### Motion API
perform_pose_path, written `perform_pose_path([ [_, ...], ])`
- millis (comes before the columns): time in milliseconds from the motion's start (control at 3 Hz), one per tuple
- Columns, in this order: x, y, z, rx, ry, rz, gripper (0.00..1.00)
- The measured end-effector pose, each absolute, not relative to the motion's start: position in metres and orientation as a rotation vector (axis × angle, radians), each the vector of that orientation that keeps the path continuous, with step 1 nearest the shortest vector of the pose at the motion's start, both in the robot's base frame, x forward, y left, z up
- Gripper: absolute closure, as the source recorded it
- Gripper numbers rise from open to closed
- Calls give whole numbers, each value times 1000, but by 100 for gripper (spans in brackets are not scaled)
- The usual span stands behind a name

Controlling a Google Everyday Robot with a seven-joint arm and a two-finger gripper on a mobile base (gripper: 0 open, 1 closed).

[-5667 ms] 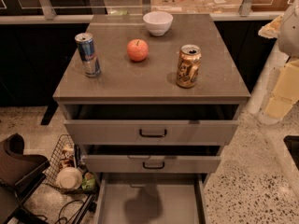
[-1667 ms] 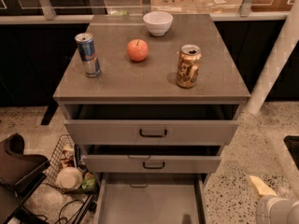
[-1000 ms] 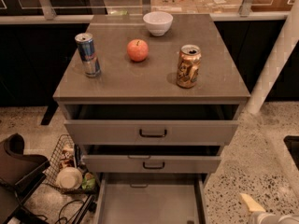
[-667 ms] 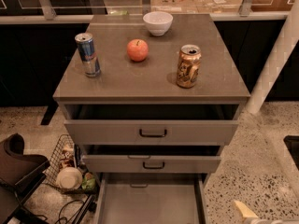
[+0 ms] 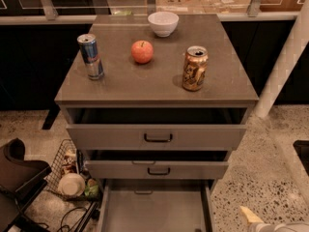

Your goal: Close bottom drawer

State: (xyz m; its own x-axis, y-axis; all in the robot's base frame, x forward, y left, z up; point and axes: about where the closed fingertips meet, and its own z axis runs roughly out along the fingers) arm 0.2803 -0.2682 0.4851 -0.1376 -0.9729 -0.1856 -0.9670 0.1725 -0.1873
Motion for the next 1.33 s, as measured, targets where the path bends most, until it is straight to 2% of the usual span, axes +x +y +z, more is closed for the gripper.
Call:
perform_pose_path([
  [1333, 298, -289, 374, -2025, 2112, 10, 0],
])
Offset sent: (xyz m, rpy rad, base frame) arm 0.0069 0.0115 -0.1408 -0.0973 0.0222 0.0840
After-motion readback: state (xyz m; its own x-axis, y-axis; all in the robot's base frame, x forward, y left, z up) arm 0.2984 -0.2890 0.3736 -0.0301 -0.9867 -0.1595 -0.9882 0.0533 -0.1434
